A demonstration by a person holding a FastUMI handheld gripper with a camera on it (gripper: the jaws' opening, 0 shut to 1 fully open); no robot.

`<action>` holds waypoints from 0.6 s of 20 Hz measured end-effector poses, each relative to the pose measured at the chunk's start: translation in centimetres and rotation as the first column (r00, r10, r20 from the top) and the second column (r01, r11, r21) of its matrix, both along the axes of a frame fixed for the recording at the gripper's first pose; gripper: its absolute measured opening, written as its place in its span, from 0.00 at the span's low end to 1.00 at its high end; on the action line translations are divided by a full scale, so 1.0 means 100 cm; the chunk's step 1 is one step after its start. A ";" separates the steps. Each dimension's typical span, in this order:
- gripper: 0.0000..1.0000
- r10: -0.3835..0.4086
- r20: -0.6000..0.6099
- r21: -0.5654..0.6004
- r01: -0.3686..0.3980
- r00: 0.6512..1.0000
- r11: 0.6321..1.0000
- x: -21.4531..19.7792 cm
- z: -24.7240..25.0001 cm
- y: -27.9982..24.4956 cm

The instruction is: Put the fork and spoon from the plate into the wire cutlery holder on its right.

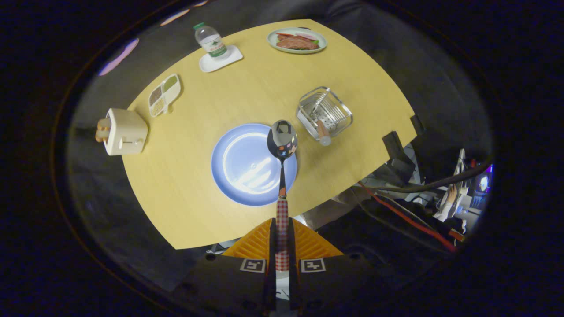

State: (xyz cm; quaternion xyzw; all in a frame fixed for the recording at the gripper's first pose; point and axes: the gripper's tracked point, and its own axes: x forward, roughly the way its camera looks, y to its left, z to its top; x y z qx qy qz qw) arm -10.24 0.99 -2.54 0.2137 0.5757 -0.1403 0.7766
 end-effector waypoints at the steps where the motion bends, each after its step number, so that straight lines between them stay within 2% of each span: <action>1: 0.15 -0.033 0.000 0.036 0.033 0.999 0.999 0.004 0.007 -0.006; 3: 0.15 -0.090 -0.019 0.099 0.091 0.996 0.991 0.012 0.014 -0.020; 6: 0.15 -0.156 -0.110 0.181 0.174 0.982 0.968 0.017 0.013 -0.037; 9: 0.15 -0.206 -0.178 0.315 0.254 0.962 0.914 0.035 0.015 -0.039; 12: 0.15 -0.225 -0.256 0.399 0.315 0.940 0.861 0.049 0.011 -0.042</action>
